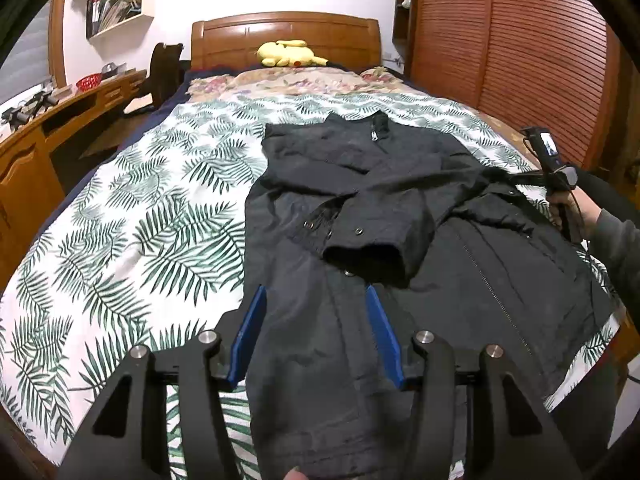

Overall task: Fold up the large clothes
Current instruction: 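Move both tools open to the jacket hem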

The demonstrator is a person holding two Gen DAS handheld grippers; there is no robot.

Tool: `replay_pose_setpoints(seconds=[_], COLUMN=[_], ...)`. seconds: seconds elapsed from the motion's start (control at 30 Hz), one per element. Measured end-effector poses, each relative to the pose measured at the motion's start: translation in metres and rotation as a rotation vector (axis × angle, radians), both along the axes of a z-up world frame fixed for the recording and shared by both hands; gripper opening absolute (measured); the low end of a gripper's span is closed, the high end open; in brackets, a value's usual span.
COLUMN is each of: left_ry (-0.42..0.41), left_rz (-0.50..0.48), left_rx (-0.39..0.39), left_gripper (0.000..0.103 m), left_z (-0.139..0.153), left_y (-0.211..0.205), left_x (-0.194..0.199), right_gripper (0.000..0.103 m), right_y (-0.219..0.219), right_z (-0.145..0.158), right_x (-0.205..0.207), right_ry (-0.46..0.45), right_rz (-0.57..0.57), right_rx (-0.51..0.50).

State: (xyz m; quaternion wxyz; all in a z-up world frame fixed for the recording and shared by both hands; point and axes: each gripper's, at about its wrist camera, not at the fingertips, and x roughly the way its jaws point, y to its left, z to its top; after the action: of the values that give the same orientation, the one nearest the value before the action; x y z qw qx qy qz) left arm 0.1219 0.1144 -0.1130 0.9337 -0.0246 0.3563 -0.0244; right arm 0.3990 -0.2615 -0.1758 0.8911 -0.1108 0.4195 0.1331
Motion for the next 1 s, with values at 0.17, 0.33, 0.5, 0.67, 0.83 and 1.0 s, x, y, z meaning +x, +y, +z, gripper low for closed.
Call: replay_pose_setpoints(seconds=[0.17, 0.33, 0.5, 0.67, 0.83, 1.0], left_ry=[0.022, 0.026, 0.023, 0.022, 0.034, 0.041], left_rz=[0.017, 0.034, 0.038, 0.047, 0.041, 0.045], left_rx=[0.007, 0.027, 0.015, 0.014, 0.012, 0.029], left_gripper=[0.052, 0.052, 0.052, 0.052, 0.052, 0.052], left_z=[-0.011, -0.014, -0.016, -0.019, -0.022, -0.024], left_y=[0.003, 0.004, 0.003, 0.003, 0.000, -0.004], left_x=[0.000, 0.000, -0.004, -0.008, -0.013, -0.023], right_gripper=[0.001, 0.003, 0.015, 0.058, 0.060, 0.060], right_y=[-0.022, -0.028, -0.030, -0.030, -0.036, -0.041], right_z=[0.002, 0.019, 0.038, 0.041, 0.035, 0.025], right_x=[0.004, -0.024, -0.087, -0.150, -0.203, -0.237], right_ry=[-0.053, -0.081, -0.099, -0.104, -0.067, -0.047], right_rz=[-0.128, -0.111, -0.014, 0.039, 0.056, 0.051], right_rx=[-0.013, 0.017, 0.026, 0.058, 0.093, 0.079])
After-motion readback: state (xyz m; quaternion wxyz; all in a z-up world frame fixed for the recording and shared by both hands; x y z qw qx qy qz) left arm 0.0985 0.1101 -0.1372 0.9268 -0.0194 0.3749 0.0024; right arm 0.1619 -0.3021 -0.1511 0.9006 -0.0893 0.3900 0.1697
